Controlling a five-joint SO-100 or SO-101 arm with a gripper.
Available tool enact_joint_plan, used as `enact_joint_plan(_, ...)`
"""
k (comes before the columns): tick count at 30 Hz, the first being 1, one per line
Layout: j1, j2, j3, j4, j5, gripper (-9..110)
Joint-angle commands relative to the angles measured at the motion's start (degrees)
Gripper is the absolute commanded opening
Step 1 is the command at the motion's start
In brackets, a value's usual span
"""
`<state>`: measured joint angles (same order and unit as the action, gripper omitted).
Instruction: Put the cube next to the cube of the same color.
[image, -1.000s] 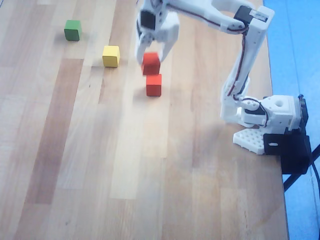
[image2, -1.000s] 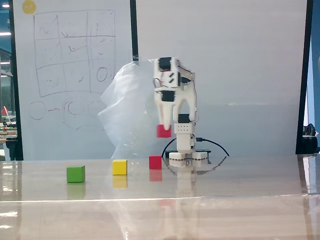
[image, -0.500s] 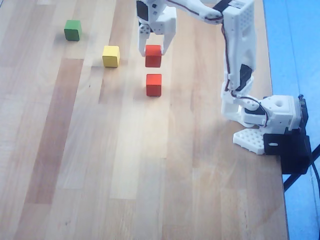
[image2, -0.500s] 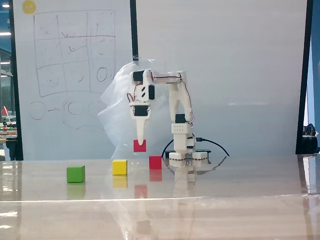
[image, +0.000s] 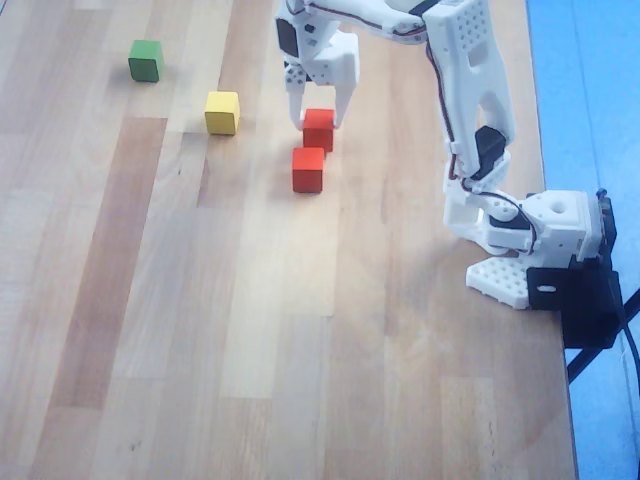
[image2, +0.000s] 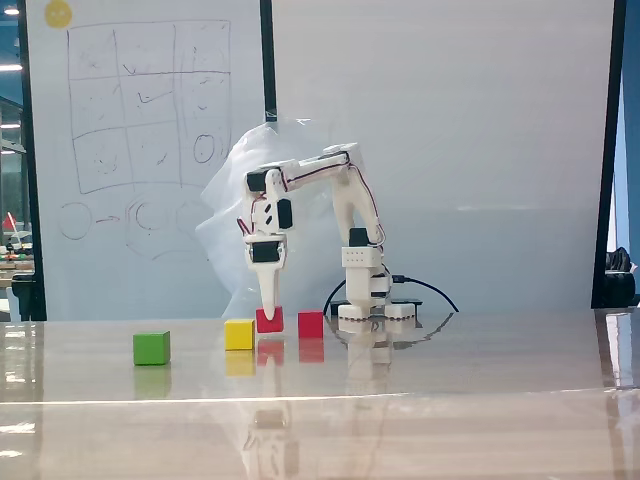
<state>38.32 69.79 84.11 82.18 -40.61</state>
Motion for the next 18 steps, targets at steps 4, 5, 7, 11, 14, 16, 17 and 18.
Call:
enact_joint_plan(4, -2.72, 0.53, -5.98, -2.99, 4.13, 0)
enact_joint_plan(5, -2.81, 0.44, -5.98, -3.08, 4.13, 0)
enact_joint_plan(7, -2.99, -0.18, -5.89, -3.6, 4.13, 0)
enact_joint_plan(11, -3.69, -0.97, -4.39, -4.13, 4.39, 2)
enact_joint_plan(14, -3.43, -0.53, -3.78, -4.13, 4.31, 9)
enact_joint_plan(16, -2.9, -0.35, -3.78, -3.96, 3.96, 17)
enact_joint_plan(17, -2.64, -0.09, -3.78, -3.69, 3.87, 20)
enact_joint_plan(18, -2.64, 0.09, -3.78, -3.34, 3.78, 23)
